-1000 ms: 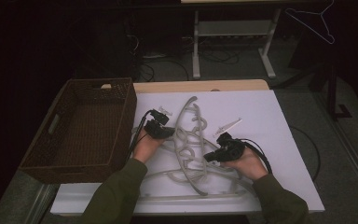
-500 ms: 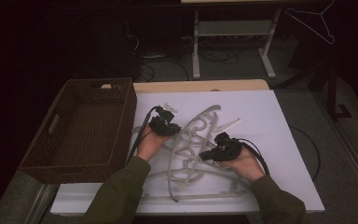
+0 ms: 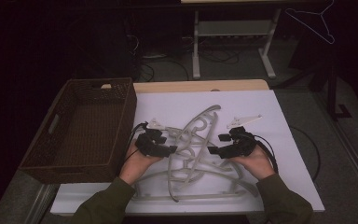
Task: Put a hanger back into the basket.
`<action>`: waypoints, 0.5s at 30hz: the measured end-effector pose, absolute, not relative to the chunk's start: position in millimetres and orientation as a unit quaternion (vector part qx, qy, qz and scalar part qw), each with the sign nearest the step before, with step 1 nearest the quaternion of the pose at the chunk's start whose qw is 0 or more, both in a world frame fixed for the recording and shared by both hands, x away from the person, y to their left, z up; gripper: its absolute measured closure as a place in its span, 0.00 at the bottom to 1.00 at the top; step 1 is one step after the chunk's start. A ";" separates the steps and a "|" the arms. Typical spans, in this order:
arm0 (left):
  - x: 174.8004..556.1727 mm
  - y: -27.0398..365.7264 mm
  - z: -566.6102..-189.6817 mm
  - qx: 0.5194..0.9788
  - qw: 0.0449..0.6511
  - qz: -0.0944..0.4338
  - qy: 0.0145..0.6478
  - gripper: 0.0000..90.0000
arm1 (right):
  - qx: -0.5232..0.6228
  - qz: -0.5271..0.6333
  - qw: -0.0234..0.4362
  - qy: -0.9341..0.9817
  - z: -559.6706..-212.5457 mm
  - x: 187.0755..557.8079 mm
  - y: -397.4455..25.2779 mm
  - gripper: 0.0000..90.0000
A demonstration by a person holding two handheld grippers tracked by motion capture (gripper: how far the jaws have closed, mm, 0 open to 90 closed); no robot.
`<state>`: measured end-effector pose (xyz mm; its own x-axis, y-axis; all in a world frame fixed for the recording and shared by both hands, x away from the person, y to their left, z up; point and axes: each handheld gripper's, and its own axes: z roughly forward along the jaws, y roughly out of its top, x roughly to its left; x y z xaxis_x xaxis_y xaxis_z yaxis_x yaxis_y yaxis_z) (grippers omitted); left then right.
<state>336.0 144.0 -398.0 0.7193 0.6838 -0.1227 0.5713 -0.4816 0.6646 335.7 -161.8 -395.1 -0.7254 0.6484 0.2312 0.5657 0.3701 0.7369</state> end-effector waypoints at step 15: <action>324.2 134.3 -419.5 0.874 0.315 0.066 0.364 0.60 | 0.380 0.434 0.069 0.814 -395.6 338.5 -173.8 0.20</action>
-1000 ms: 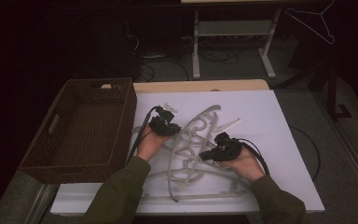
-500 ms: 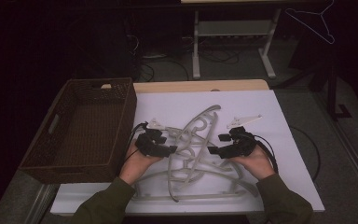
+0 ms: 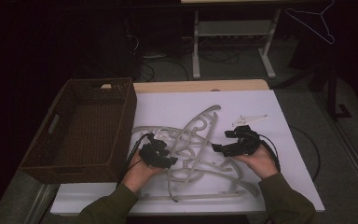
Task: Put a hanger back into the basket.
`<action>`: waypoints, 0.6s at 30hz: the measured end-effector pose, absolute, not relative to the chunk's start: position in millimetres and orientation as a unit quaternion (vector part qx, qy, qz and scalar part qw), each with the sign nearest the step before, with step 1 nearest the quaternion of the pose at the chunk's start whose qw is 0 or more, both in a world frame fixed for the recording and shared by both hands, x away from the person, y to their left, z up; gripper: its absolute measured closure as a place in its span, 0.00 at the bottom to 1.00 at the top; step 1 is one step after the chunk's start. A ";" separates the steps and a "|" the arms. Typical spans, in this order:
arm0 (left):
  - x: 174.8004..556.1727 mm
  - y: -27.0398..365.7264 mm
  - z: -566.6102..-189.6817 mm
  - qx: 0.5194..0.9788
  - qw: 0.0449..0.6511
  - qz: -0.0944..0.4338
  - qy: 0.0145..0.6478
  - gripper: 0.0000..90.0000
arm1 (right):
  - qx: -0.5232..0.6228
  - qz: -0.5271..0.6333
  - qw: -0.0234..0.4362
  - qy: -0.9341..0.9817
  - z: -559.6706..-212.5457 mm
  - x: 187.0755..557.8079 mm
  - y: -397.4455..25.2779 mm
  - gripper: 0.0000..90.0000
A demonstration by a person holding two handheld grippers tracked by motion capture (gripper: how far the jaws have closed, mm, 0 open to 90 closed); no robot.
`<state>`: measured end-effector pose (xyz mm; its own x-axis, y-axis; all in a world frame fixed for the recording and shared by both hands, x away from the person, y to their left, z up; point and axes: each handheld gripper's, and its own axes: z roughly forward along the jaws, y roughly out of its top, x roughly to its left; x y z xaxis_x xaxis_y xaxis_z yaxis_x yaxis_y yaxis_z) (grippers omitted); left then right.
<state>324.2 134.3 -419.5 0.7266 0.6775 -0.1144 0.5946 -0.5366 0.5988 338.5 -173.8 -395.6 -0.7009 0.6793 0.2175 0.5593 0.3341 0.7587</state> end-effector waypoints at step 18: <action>335.9 155.1 -424.9 0.875 0.290 0.073 0.379 0.77 | 0.384 0.441 0.066 0.809 -393.7 337.9 -174.3 0.21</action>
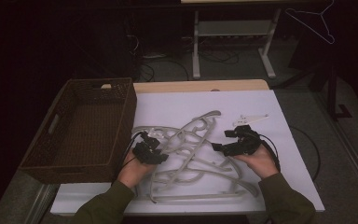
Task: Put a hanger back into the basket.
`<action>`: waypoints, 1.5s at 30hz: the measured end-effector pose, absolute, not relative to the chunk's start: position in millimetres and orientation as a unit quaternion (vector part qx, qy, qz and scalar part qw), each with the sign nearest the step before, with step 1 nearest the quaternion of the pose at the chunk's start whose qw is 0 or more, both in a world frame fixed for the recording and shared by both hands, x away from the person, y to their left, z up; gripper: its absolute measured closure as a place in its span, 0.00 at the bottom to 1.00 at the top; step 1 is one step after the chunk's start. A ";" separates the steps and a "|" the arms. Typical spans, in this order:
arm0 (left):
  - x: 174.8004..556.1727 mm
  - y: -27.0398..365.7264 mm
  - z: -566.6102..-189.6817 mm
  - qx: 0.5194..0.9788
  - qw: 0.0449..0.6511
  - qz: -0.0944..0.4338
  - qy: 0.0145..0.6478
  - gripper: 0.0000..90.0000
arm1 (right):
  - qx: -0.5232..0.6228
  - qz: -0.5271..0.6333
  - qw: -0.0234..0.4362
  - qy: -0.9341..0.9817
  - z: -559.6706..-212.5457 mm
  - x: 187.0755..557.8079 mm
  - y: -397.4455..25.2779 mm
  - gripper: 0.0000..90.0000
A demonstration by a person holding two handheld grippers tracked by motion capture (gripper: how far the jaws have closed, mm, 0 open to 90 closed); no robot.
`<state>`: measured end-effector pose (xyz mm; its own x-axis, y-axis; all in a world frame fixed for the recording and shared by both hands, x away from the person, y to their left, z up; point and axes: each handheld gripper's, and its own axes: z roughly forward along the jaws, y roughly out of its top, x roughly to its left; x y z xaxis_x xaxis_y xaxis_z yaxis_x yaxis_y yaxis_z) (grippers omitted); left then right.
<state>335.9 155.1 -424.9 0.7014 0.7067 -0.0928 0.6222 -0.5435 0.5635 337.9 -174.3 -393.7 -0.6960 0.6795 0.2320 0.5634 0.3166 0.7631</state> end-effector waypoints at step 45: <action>336.6 162.5 -377.4 0.851 0.360 0.102 0.369 0.91 | 0.418 0.468 0.126 0.768 -393.1 303.7 -233.0 0.14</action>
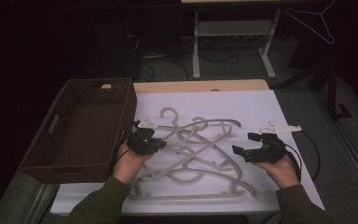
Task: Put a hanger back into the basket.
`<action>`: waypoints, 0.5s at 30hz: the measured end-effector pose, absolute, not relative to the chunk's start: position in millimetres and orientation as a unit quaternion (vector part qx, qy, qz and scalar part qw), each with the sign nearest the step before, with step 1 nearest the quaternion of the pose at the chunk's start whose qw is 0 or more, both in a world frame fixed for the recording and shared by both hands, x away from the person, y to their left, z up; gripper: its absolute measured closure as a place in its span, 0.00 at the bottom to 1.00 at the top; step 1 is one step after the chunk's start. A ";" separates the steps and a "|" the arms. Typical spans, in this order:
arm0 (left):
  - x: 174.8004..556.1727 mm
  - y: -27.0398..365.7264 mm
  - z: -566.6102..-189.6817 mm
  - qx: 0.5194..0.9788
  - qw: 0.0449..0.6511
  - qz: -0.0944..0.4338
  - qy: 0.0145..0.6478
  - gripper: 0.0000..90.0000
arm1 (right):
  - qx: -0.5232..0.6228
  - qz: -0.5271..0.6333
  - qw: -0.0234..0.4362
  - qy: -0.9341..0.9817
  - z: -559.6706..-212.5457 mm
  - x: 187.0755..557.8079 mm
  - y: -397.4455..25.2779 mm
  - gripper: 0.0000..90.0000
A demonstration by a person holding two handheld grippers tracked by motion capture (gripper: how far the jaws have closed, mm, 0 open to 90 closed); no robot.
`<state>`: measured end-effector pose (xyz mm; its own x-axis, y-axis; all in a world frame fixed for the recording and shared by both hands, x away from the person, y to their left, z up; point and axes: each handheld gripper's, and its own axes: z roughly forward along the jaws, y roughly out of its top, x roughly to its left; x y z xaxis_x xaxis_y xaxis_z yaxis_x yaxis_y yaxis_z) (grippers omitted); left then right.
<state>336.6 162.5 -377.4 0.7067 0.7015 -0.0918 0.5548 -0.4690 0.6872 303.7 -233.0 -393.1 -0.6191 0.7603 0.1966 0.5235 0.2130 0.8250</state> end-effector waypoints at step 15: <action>353.2 188.7 -321.1 0.839 0.373 0.147 0.368 0.91 | 0.423 0.462 0.142 0.766 -400.7 296.3 -247.1 0.13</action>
